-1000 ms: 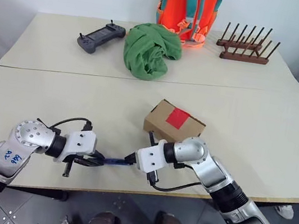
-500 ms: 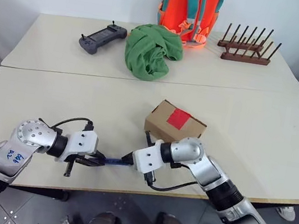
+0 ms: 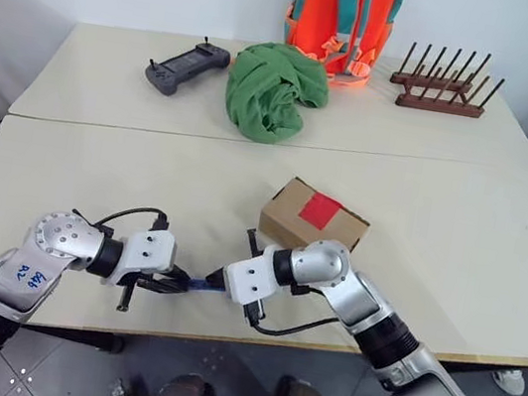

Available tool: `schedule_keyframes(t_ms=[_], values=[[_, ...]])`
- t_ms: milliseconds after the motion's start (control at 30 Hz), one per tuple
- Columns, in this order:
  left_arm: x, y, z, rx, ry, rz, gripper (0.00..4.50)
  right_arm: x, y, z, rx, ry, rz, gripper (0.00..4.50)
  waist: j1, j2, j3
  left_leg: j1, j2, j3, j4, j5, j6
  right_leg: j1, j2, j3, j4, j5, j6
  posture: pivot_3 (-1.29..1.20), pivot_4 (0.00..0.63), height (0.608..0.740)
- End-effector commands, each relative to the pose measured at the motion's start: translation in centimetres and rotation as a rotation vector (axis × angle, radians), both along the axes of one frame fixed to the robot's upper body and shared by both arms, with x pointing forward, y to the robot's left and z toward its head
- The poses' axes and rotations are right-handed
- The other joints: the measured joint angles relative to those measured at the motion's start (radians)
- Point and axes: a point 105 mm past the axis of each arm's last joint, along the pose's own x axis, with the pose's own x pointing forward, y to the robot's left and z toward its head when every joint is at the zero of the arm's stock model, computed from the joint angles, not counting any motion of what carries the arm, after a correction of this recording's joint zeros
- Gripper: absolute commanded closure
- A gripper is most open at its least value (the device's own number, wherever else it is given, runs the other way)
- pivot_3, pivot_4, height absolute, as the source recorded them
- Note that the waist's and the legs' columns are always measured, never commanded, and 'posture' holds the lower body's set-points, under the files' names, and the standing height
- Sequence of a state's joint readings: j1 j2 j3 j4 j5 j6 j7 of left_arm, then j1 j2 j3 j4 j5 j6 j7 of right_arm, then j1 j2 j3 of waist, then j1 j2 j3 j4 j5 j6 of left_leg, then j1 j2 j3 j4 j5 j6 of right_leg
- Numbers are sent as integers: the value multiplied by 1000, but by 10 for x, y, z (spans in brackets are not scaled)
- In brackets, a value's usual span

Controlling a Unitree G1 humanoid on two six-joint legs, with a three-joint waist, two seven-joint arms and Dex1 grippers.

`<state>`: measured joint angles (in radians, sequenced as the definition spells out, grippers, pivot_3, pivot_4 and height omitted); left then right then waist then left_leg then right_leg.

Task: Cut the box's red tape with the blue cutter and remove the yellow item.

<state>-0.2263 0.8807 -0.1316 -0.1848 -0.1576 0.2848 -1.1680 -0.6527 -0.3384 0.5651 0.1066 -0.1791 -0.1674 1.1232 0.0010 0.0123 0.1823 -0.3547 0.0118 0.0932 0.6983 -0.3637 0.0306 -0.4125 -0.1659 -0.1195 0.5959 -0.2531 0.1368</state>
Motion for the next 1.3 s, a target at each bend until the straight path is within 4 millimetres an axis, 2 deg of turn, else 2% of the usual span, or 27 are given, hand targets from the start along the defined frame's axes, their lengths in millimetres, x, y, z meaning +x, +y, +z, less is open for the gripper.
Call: schedule_keyframes(t_ms=[33,167,300,633,933,1067,1300], values=[[6,8,-15,46,16,72,4092,-5,-8,15,18,-32,18,4488,0,0,0,0,0,0,0,0,0,0,0,0,-1,0,0,0,150,740],[8,7,-15,46,15,71,4092,-6,-19,9,-23,-27,9,4488,-2,0,0,0,0,0,0,-1,0,0,0,-1,-1,0,0,0,150,740],[6,7,-15,47,18,64,4092,-9,-22,6,-33,-14,4,4488,-2,0,0,-1,0,0,-1,-1,0,0,0,-1,-1,0,0,0,150,740],[3,5,-14,44,16,49,4092,-1,-19,-5,-41,-20,-8,4488,-2,0,0,-1,0,0,-1,-1,0,0,0,-1,-2,0,0,0,150,740],[1,3,-14,38,15,36,4092,4,-14,1,-15,-41,-1,4488,-3,1,0,0,1,0,-1,-1,0,0,0,-1,-2,0,0,0,150,740],[1,3,-14,38,16,35,4092,4,-16,19,30,-49,-8,4488,-3,1,1,-1,1,0,-1,-1,0,0,0,-1,-2,0,0,0,150,740],[1,3,-15,37,16,39,4092,-4,-18,29,45,-44,-2,4488,-2,2,1,-1,1,0,-1,-3,0,-1,0,-2,-3,0,0,0,150,740]])
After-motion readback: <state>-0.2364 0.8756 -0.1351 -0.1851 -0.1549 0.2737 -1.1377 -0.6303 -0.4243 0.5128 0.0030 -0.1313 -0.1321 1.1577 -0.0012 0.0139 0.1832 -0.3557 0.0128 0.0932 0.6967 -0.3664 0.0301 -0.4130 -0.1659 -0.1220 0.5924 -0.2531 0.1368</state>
